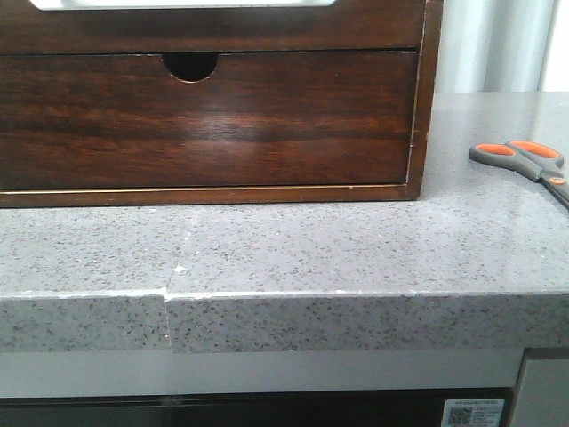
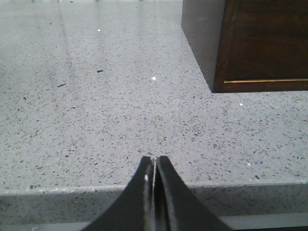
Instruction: Put scissors in drawer with both arms
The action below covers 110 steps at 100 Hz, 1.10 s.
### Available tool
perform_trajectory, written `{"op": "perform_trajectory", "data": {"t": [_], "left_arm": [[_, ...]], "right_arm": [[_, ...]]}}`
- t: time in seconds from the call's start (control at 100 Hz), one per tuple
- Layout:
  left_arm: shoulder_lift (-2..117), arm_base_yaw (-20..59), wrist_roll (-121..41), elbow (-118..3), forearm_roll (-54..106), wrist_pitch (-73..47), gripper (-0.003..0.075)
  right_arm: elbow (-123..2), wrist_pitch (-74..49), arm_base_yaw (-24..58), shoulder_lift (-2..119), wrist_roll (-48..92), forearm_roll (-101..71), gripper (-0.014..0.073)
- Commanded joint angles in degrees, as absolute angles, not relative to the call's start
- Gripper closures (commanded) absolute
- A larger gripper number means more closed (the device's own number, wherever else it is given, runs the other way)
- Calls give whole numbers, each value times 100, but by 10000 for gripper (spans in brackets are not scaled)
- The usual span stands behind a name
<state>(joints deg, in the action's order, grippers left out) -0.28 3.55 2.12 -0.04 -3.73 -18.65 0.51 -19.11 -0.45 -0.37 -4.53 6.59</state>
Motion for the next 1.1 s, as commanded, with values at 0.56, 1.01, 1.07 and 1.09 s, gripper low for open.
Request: {"op": "perform_trajectory", "data": {"t": [0.56, 1.01, 1.07, 1.09], "left_arm": [[-187, 367, 226, 121, -378, -1460, 742], [-187, 367, 226, 121, -683, -1460, 742], [-187, 357, 226, 121, -760, -1446, 742], [-187, 357, 226, 121, -773, -1447, 742]], "right_arm": [[221, -1844, -90, -172, -426, 615, 655], [221, -1844, -90, -172, -426, 615, 655], [221, -1844, -90, -172, -426, 625, 655], [221, -1844, -90, -172, -426, 625, 655]]}}
